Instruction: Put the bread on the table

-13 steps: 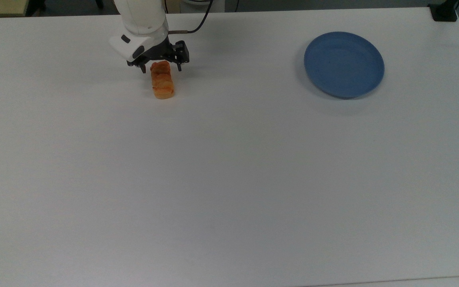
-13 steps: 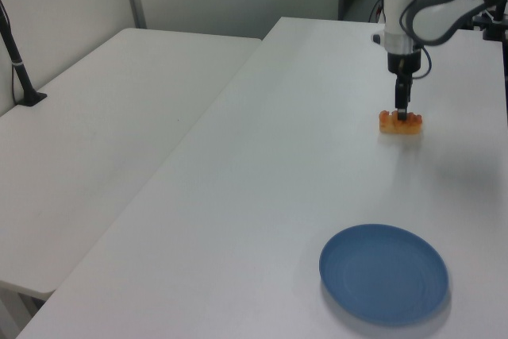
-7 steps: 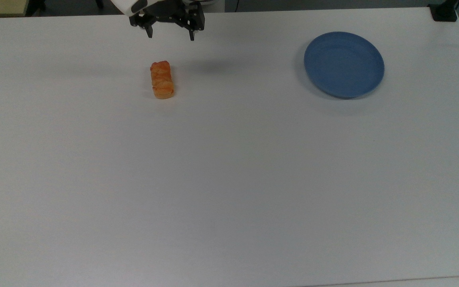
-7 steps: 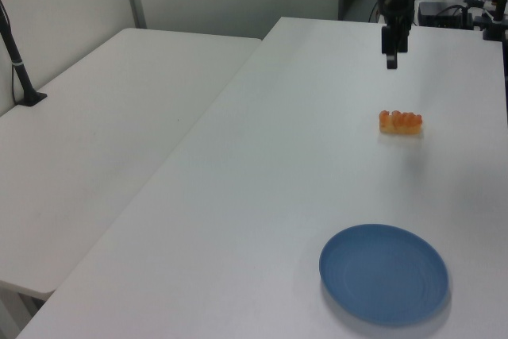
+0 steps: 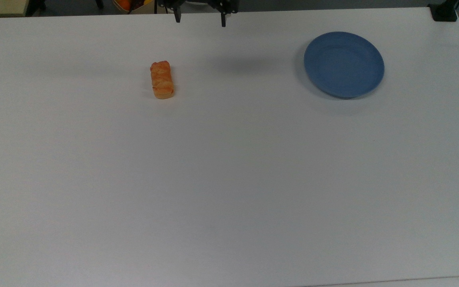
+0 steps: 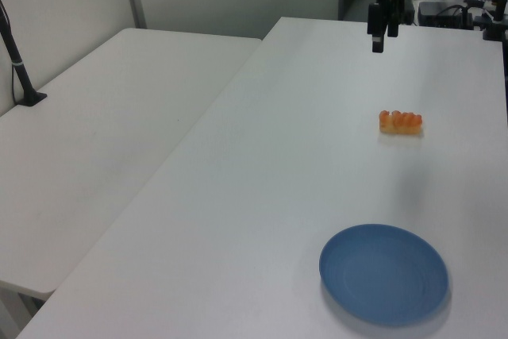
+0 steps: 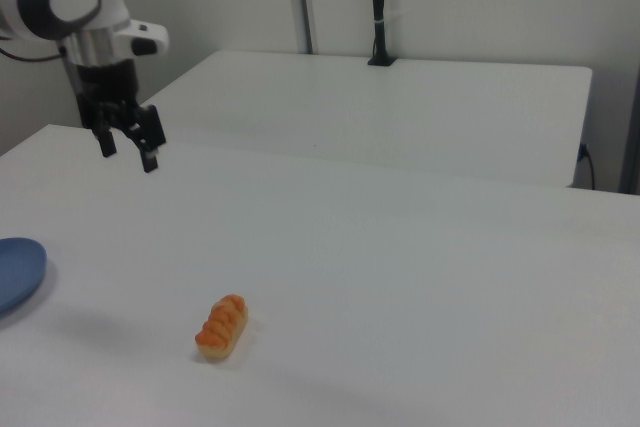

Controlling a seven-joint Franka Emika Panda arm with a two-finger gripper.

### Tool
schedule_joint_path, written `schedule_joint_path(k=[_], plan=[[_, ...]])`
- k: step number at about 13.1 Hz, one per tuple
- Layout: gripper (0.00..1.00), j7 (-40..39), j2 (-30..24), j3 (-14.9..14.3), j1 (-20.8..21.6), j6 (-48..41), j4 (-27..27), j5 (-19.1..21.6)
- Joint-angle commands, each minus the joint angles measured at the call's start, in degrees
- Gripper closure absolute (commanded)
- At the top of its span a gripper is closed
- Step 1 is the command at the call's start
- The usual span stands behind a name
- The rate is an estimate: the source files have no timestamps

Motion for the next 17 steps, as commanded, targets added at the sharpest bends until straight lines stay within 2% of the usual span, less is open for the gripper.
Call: schedule_joint_path(k=[1,6,8,10,14,17], plan=[[0.0,5.89,-0.5,3.73,-0.29,-1.85,3.11,1.03],[0.0,3.88,-1.73,3.83,0.06,-0.62,2.68,0.85],[0.0,-0.67,-2.08,2.95,0.15,1.74,1.98,0.85],[0.0,-5.6,-3.22,0.15,0.5,4.64,0.49,0.85],[0.0,-18.6,-4.62,-2.94,0.68,7.99,-1.98,0.94],[0.0,-20.03,-4.98,-3.03,0.68,7.12,-2.51,0.94]])
